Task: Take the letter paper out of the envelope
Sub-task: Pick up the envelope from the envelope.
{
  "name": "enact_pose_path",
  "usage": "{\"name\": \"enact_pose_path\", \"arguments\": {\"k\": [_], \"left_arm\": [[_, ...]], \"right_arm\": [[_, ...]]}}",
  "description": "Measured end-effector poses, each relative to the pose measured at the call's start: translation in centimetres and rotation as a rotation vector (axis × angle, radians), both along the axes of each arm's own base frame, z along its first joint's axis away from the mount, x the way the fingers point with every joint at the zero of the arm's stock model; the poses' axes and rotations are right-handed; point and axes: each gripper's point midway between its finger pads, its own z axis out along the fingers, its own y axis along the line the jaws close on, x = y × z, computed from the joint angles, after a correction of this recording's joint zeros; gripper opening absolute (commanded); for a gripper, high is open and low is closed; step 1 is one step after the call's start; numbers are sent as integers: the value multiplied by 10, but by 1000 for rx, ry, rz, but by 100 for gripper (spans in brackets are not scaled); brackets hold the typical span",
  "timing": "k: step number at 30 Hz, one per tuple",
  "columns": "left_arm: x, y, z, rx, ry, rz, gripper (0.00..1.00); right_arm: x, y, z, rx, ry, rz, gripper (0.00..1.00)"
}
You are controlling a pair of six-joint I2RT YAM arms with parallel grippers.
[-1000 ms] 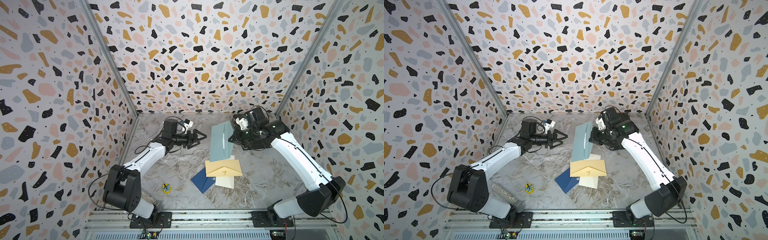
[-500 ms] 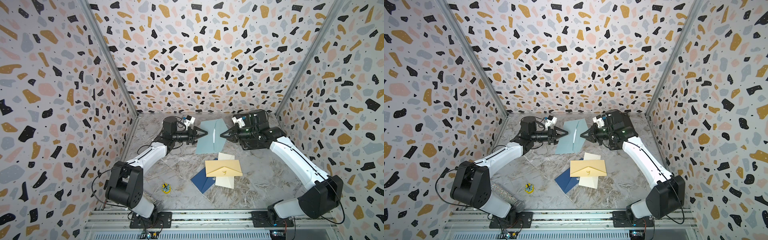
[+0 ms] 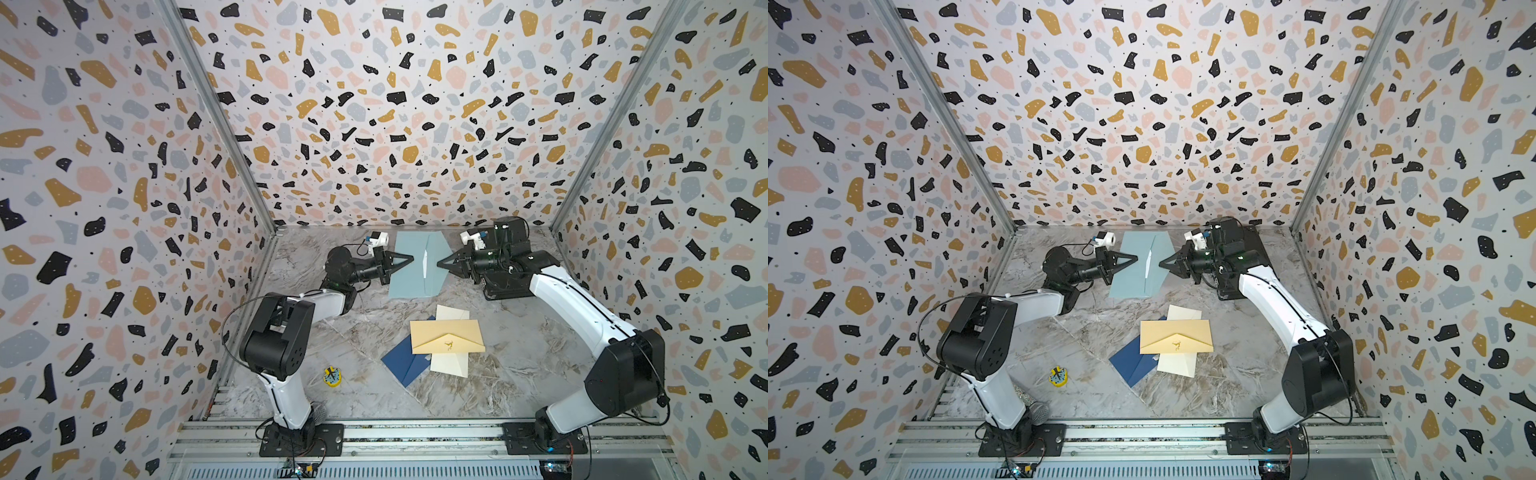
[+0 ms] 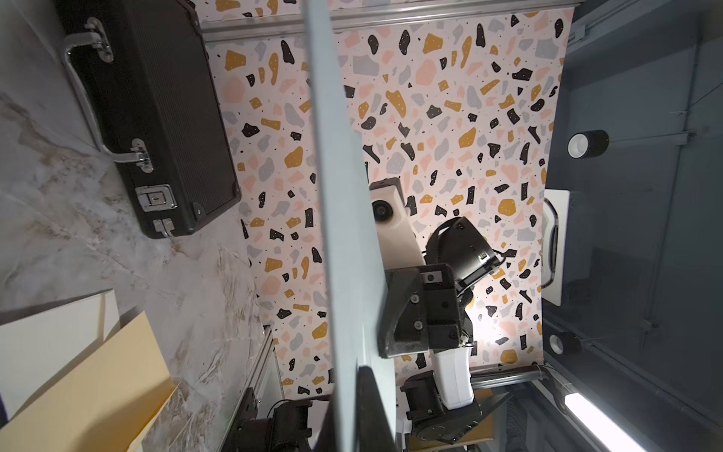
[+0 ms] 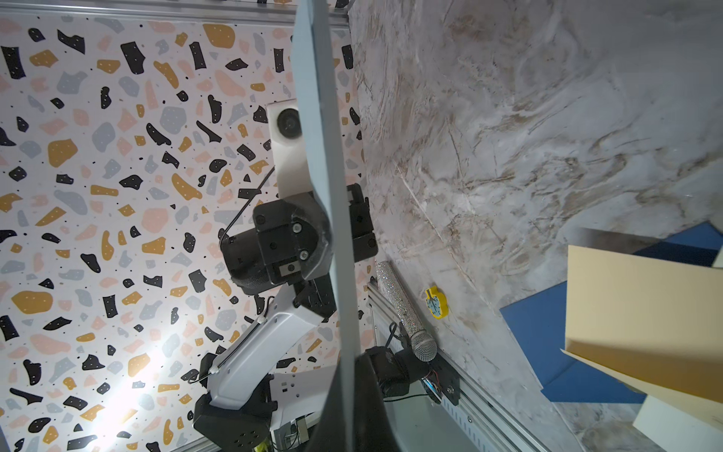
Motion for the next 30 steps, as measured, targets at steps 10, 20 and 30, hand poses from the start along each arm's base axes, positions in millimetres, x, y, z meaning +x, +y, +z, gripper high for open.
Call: {"name": "enact_pose_path", "arguments": {"k": [10,20,30], "left_arm": [[8,5,42,-74,-59,58,0],[19,9,48,-66,24,125,0],[26,5,38,-28,115,150,0]], "right_arm": [[15,2,13,41,-66,-17,34],[22,3,13,129,-102,-68,37],[20,4,15,155,-127,-92,42]]}}
